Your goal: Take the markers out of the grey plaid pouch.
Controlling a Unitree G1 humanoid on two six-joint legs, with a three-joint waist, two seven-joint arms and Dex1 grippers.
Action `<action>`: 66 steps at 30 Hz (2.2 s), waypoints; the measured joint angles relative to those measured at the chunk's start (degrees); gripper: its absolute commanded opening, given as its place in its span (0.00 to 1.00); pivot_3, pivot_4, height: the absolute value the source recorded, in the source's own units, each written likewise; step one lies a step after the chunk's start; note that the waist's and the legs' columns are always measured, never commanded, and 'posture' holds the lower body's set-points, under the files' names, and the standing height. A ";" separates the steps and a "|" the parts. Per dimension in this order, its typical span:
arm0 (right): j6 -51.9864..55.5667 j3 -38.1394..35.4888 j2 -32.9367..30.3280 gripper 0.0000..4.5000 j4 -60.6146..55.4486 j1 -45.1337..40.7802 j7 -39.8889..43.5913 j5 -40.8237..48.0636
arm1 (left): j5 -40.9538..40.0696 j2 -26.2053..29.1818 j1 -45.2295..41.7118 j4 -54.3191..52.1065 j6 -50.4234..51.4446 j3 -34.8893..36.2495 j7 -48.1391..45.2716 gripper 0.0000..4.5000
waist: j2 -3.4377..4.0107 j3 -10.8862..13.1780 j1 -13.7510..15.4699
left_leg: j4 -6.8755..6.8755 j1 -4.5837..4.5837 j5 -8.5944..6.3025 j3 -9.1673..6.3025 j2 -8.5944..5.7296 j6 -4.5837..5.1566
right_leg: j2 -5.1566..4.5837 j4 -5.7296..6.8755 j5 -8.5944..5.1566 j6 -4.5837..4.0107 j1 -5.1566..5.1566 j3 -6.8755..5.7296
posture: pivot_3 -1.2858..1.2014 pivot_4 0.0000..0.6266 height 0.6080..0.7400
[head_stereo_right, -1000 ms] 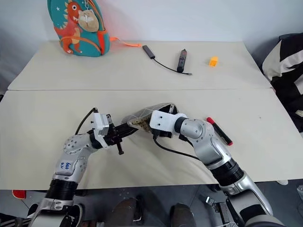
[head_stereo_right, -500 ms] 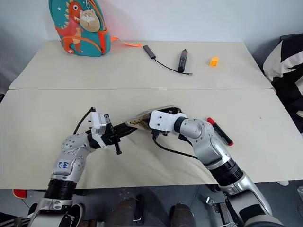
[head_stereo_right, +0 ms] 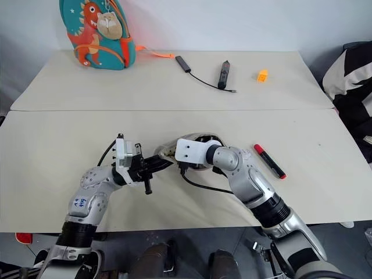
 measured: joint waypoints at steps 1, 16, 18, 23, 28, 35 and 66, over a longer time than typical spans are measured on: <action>-0.51 0.10 0.07 0.47 0.55 0.00 -0.27 -0.32 | -0.02 0.00 0.21 0.00 0.23 0.00 0.00 0.00 | 0.00 0.00 -0.01 | 0.00 0.00 0.00 0.00 0.00 0.00 | 0.00 0.00 0.00 0.00 0.00 0.00 | 0.52 0.24 1.00; 0.55 -1.01 -1.04 0.11 -2.19 0.79 1.98 0.97 | 1.09 0.22 0.42 -0.13 -2.51 0.44 0.12 0.00 | 0.00 0.00 0.08 | 0.00 0.03 0.00 -0.01 0.00 0.00 | -0.01 0.00 0.00 0.00 0.03 0.04 | 0.52 0.24 1.00; 2.79 -2.70 -1.86 0.11 -5.84 1.63 4.80 3.35 | 2.55 0.49 0.33 0.41 -4.30 0.34 0.56 0.00 | 0.00 0.00 0.11 | -0.01 0.02 0.00 -0.01 0.00 0.00 | -0.01 -0.02 0.00 0.00 0.03 0.04 | 0.52 0.24 1.00; 6.14 -5.07 -3.84 0.11 -10.62 1.60 8.40 6.96 | 3.95 0.59 -0.77 1.00 -6.97 0.33 1.45 0.00 | 0.00 0.00 0.09 | -0.01 0.03 -0.01 -0.01 0.00 0.00 | -0.02 -0.02 0.00 -0.01 0.02 0.02 | 0.52 0.24 1.00; 9.67 -8.37 -4.75 0.11 -12.62 1.56 11.19 12.95 | 6.16 0.58 -2.20 3.50 -9.96 0.20 3.22 0.00 | 0.00 0.00 0.11 | -0.02 0.02 -0.01 -0.01 0.01 0.01 | -0.03 -0.03 0.00 -0.01 0.02 0.00 | 0.52 0.24 1.00; 13.57 -10.77 -6.49 0.11 -15.54 1.08 13.54 19.86 | 7.54 0.70 -3.26 5.88 -12.90 0.37 4.24 0.00 | 0.00 0.00 0.09 | -0.02 0.02 -0.02 -0.01 0.01 0.03 | -0.03 -0.02 0.01 -0.01 0.02 -0.01 | 0.52 0.24 1.00; -2.00 -14.21 -15.68 0.11 -11.78 4.53 14.20 34.77 | 9.51 1.10 -5.35 9.02 -16.82 -2.61 5.06 0.00 | -0.01 0.01 0.19 | 0.03 0.02 -0.01 -0.01 0.01 0.04 | -0.05 -0.05 0.01 -0.01 0.07 -0.12 | 0.52 0.24 1.00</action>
